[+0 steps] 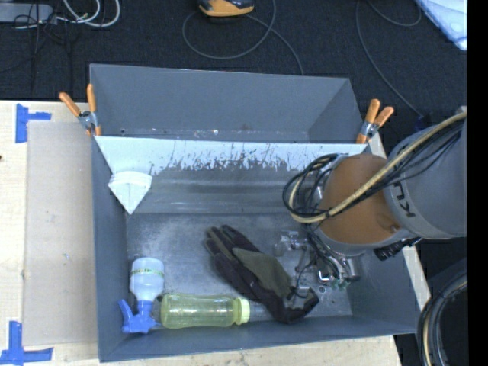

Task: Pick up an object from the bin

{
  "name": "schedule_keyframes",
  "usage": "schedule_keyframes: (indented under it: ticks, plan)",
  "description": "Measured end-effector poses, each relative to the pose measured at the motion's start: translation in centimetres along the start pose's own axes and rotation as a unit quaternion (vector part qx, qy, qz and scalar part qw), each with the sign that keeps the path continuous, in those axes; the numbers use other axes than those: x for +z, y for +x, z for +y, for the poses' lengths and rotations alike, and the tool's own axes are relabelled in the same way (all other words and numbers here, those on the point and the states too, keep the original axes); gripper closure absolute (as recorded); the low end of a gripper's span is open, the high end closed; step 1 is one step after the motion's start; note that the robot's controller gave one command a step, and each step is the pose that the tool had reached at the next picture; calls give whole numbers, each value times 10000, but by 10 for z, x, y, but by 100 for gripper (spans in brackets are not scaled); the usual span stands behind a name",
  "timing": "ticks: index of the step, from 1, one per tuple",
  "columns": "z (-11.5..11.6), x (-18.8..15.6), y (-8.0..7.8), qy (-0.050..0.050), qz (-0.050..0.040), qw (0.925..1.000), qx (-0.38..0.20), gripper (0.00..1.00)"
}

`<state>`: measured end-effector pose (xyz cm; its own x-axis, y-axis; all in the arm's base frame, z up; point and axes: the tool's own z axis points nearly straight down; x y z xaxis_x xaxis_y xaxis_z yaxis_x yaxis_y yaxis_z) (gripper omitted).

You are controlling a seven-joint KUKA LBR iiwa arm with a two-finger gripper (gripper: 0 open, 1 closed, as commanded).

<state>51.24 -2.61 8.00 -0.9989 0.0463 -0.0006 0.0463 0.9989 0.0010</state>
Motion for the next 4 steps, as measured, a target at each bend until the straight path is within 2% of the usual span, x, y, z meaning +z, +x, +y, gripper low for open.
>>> schedule_keyframes:
  ticks: [1,2,3,4]
  plan:
    - [5,5,23,-1,-14,9987,-505,0]
    - [18,9,32,1,-14,9678,-2519,100]
    - [18,9,32,1,-14,9677,-2520,100]
    - [14,4,39,-4,-25,9678,-2516,100]
